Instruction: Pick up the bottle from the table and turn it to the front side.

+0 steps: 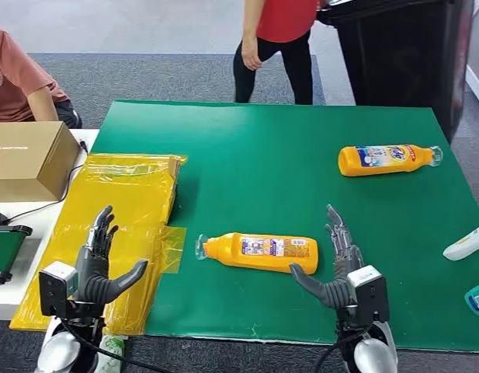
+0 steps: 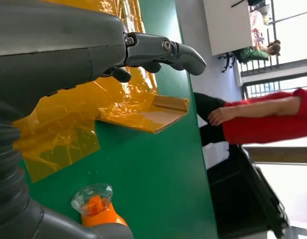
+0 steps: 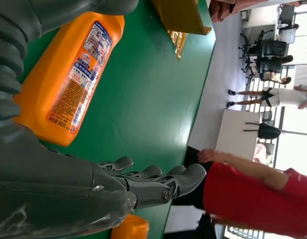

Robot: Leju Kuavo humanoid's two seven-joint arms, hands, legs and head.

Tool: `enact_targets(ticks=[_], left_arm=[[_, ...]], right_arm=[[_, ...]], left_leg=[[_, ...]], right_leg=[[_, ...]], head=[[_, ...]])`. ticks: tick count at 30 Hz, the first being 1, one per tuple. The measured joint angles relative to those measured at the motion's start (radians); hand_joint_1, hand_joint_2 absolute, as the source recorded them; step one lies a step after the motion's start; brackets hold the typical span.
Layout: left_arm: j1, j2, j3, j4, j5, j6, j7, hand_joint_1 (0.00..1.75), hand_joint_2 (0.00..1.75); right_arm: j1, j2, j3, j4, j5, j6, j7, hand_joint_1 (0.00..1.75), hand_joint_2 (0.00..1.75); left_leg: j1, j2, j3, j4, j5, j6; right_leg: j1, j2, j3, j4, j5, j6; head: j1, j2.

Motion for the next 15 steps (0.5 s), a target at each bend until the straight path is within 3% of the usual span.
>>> enact_targets(ticks=[15], left_arm=[[-0.067,-0.002,0.037,0.112,0.000,-0.060,-0.057,0.00,1.75]], right_arm=[[-0.099,0.006,-0.012,0.182,0.010,0.037,0.008,0.00,1.75]], left_leg=[[0.000,0.000,0.000,0.000,0.000,0.000]], right_leg=[[0.000,0.000,0.000,0.000,0.000,0.000]], head=[[0.000,0.000]])
